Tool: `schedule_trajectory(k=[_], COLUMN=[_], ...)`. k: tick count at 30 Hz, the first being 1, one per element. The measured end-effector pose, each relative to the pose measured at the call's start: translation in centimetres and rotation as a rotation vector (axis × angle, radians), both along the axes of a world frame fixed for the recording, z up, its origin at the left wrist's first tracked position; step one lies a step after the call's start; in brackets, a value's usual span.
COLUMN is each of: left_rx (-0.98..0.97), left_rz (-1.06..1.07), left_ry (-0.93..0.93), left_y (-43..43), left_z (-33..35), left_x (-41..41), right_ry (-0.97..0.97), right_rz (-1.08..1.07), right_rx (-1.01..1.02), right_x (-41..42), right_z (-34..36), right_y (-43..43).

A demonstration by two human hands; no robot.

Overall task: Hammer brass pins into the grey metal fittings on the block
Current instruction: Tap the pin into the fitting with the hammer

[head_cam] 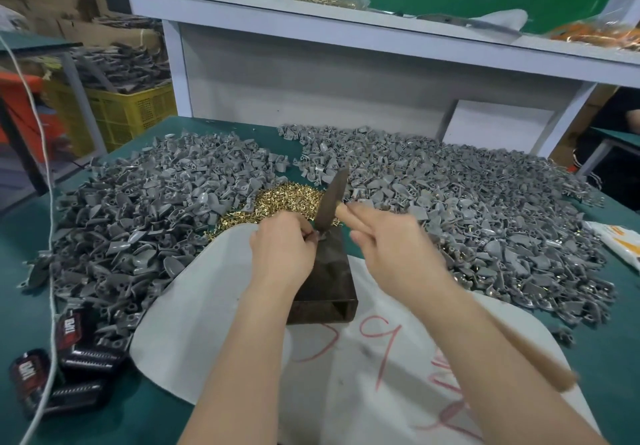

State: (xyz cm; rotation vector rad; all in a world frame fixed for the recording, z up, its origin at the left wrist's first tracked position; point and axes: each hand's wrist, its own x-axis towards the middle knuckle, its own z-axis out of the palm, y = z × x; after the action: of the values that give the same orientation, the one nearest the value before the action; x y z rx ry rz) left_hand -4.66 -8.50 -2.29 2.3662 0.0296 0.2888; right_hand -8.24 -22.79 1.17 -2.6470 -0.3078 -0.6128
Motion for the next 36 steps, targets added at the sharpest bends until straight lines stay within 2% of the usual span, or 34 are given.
schedule_trajectory(k=[2,3,5,6,7,9,11,14,15,17,18,20,23,25,28,30,34,36], left_rx=[0.011,0.008,-0.004,-0.008,-0.007,-0.003,0.006,0.008,0.004,0.033,0.046,0.044,0.034,0.029,0.033,0.020,-0.019,-0.053], left_rz=[-0.014,-0.022,-0.031,-0.028,-0.028,-0.037,-0.033,-0.027,-0.025,-0.034,-0.042,-0.044,-0.021,-0.008,0.007,0.025,0.020,-0.005], left_ry=[0.002,-0.006,-0.020,-0.024,-0.022,-0.025,-0.034,-0.035,-0.033,-0.026,-0.030,-0.036,-0.036,-0.029,-0.020,-0.023,-0.026,-0.026], left_y=[0.1,0.1,0.0,0.0,0.0,0.1,0.1,0.0,0.1,0.1,0.1,0.1,0.0,-0.1,-0.1,-0.1,-0.2,-0.3], left_z=[0.0,0.0,0.0,0.0,-0.1,-0.1,-0.1,-0.1,0.0,-0.1,0.0,0.1,0.3,0.2,0.2,0.3,0.2,0.2], left_x=[0.0,0.0,0.0,0.0,0.0,0.1,0.0,0.1,0.1,0.0,0.0,-0.1,-0.2,-0.3,-0.2,-0.1,-0.1,-0.1], right_ry=[0.106,0.067,-0.124,-0.173,-0.146,0.051,0.091,-0.153,-0.185,-0.038,0.073,0.160,0.141,0.245,0.471,0.551,0.538,0.453], right_rz=[-0.019,-0.015,0.028,0.038,0.044,0.044,0.021,0.021,0.019,0.022,0.021,0.013,-0.087,-0.157,-0.210,-0.220,-0.238,-0.252], right_rx=[-0.090,-0.061,0.132,0.146,0.092,-0.129,-0.189,0.078,0.077,-0.106,-0.127,-0.027,0.069,0.186,0.093,0.039,-0.040,-0.106], right_x=[0.3,0.5,0.5,0.6,0.3,0.0,0.2,0.5,0.6,0.2,0.0,0.5,2.4,3.5,4.8,5.0,5.0,4.8], right_z=[-0.2,0.2,1.0,1.2,1.1,0.2,0.6,1.3,1.3,0.3,-0.2,0.0,0.3,0.0,-2.0,-3.2,-4.6,-4.2], right_y=[0.1,0.0,-0.3,-0.3,-0.2,0.1,0.0,-0.2,0.0,0.8,1.0,0.6,-0.7,-1.3,-1.8,-1.7,-1.5,-1.5])
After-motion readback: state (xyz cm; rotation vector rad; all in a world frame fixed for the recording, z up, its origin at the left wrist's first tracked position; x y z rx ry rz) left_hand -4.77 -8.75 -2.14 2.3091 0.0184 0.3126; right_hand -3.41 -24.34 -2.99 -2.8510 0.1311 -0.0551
